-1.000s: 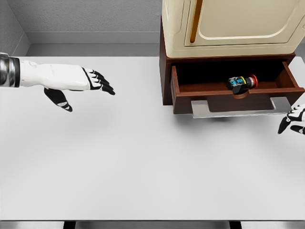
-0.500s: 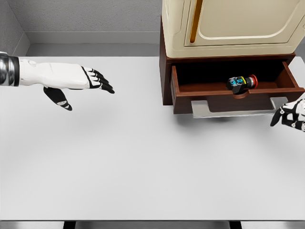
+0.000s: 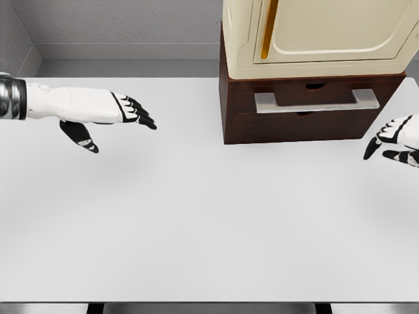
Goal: Put the switch into the drawer with left arm, and close the drawer with right arm
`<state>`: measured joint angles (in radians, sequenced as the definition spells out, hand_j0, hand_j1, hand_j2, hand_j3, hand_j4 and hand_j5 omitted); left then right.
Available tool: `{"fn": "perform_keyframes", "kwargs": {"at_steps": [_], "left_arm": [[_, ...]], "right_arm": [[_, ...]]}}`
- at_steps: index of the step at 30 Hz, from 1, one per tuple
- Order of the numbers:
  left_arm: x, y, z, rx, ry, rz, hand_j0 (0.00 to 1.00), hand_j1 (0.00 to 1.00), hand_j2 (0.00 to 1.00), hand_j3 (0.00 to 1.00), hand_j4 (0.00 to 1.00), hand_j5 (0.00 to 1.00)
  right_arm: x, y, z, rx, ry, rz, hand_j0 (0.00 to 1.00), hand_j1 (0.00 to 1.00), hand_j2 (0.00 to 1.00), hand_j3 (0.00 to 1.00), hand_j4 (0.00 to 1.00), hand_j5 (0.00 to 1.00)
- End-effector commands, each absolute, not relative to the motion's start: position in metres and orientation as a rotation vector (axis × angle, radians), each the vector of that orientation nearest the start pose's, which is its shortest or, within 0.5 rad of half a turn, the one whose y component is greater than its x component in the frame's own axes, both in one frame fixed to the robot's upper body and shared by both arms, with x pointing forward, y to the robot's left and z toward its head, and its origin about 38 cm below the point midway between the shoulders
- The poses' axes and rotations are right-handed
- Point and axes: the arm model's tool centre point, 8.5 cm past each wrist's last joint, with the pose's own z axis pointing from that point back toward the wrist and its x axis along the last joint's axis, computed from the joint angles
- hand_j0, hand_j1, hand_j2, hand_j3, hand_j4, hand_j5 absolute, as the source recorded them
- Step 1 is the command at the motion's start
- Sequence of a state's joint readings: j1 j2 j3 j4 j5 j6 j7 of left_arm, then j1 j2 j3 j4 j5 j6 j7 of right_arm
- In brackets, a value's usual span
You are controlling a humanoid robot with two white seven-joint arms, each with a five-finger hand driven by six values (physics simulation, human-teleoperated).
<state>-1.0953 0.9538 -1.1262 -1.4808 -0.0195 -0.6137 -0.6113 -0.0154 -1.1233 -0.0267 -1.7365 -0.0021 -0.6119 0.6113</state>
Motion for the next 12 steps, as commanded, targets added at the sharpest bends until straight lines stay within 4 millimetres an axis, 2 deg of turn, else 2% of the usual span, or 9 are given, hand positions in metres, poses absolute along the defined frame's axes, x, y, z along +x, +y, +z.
{"fn": "perform_keyframes", "kwargs": {"at_steps": [1,2,3,4,12], "left_arm": [[0.44,0.284,0.278,-0.229,1.892,3.131,1.0,1.0,1.0,1.0,1.0,1.0],[0.441,0.285,0.278,-0.232,1.893,3.134,1.0,1.0,1.0,1.0,1.0,1.0],[0.441,0.286,0.277,-0.234,1.894,3.136,1.0,1.0,1.0,1.0,1.0,1.0],[0.441,0.287,0.278,-0.238,1.896,3.139,1.0,1.0,1.0,1.0,1.0,1.0],[0.441,0.288,0.277,-0.234,1.9,3.141,1.0,1.0,1.0,1.0,1.0,1.0]], "right_arm": [[0.327,-0.394,0.255,-0.258,-1.441,1.88,0.53,0.53,0.53,0.53,0.53,0.53],[0.327,-0.394,0.254,-0.256,-1.44,1.88,0.53,0.53,0.53,0.53,0.53,0.53],[0.326,-0.392,0.252,-0.245,-1.437,1.883,0.6,0.6,0.6,0.6,0.6,0.6],[0.324,-0.388,0.252,-0.235,-1.443,1.897,1.0,1.0,1.0,1.0,1.0,1.0],[0.322,-0.381,0.241,-0.188,-1.429,1.907,1.0,1.0,1.0,1.0,1.0,1.0]]}}
